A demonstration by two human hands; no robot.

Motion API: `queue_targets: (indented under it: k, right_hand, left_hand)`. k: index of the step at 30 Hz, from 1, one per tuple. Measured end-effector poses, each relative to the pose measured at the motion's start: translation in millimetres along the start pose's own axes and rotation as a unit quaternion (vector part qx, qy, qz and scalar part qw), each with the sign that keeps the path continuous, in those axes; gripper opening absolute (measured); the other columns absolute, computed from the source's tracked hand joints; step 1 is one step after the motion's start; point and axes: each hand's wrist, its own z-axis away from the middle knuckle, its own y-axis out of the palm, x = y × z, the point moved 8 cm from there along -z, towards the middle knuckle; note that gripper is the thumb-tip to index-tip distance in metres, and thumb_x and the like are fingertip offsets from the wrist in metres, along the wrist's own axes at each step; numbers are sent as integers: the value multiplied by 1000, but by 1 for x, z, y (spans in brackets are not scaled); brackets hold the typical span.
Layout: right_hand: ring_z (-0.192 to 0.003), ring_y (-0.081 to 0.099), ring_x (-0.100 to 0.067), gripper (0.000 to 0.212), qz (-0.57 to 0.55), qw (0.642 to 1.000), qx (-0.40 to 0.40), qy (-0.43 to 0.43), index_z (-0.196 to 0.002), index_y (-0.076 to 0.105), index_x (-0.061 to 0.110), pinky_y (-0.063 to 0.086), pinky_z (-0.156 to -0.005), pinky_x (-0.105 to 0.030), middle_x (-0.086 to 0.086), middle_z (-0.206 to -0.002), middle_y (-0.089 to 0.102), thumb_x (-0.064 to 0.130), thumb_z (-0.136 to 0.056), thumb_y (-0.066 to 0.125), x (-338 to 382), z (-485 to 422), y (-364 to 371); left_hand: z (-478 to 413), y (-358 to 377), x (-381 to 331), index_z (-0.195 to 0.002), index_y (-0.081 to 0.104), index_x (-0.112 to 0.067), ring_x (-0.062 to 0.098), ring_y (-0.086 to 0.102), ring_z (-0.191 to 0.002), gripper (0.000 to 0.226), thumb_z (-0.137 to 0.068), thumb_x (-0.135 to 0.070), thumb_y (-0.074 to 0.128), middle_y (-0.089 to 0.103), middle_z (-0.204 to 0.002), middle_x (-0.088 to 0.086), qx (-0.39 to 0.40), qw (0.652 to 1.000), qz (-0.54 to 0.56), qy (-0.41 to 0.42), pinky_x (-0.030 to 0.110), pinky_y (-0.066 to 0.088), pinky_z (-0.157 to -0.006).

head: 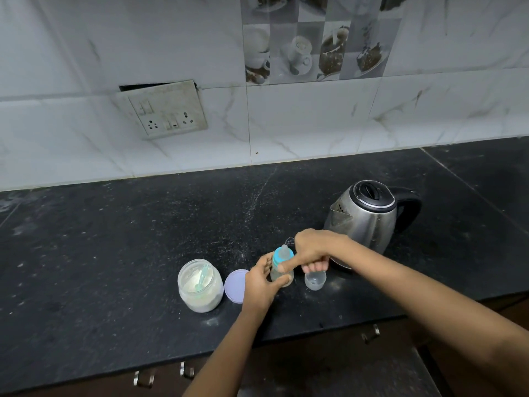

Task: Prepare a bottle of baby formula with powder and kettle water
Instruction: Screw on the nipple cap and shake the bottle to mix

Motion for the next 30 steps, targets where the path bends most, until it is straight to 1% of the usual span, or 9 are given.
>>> queue_targets:
  k: [2,5,9,14,20,23,26,28,30]
  right_hand:
    - [-81,64,-20,56,42,996,-59,-46,-96,63,10,50,-66,-30,-4,-90,67,52,-64,83,-8,1,-16]
    - [-121,45,-6,80,-15,971,-81,-223,-138,46,26,38,-98,-21,8,-134,50,18,-67,84,4,0,-18]
    - [-110,58,2,54,-113,946,-83,-291,-123,63,26,43,-95,-16,13,-118,66,11,-73,76,11,-8,-5]
    - [-88,58,-5,37,-200,930,-250,-180,-93,61,25,53,-80,-35,13,-95,60,34,-61,78,-4,-10,8]
    - [-93,50,-12,39,-266,881,-390,42,-91,49,19,46,-75,-33,7,-95,54,45,-69,69,-6,0,34]
    - [-92,50,-14,44,-269,899,-338,-71,-91,50,21,46,-75,-31,6,-94,52,39,-63,78,-5,-9,24]
    - [-109,52,-5,58,-184,935,-165,-253,-118,59,23,42,-94,-21,9,-116,55,33,-66,84,4,-13,11]
    - [-117,52,0,59,-157,941,-86,-286,-129,57,22,38,-100,-15,11,-126,58,24,-75,80,4,-13,7]
    - [-115,56,0,53,-157,939,-80,-294,-128,60,20,40,-98,-17,11,-124,63,17,-78,78,4,-16,3]
  left_hand:
    - [-1,-1,1,-122,54,-21,1,59,-109,60,-71,-6,81,64,-116,-11,-4,1000,-12,-3,18,45,-96]
    - [-2,-1,1,-125,54,-18,3,58,-112,63,-71,-7,82,63,-119,-6,-7,1000,-23,-7,21,45,-100]
    - [-2,-2,2,-128,52,-12,5,59,-110,66,-70,-9,83,63,-120,-4,-11,999,-32,-15,17,45,-97]
    - [4,-1,-4,-116,55,-27,-3,62,-103,57,-71,-2,80,66,-108,-16,-20,1000,-7,-3,14,47,-87]
    - [7,1,-10,-118,59,-24,0,63,-103,52,-74,-5,78,69,-108,-15,-14,1000,-5,26,20,49,-90]
    - [7,1,-13,-118,58,-26,0,63,-104,52,-75,-7,78,68,-109,-15,18,999,-19,38,20,48,-90]
    - [4,0,-13,-124,54,-20,-3,60,-109,54,-77,-10,78,65,-115,-14,36,998,-32,39,16,46,-94]
    - [3,0,-12,-126,53,-17,-7,58,-109,56,-77,-8,78,63,-115,-12,35,998,-36,32,12,43,-93]
    - [3,-1,-10,-126,53,-13,-8,58,-107,57,-76,-5,78,64,-115,-9,29,999,-33,24,10,43,-91]
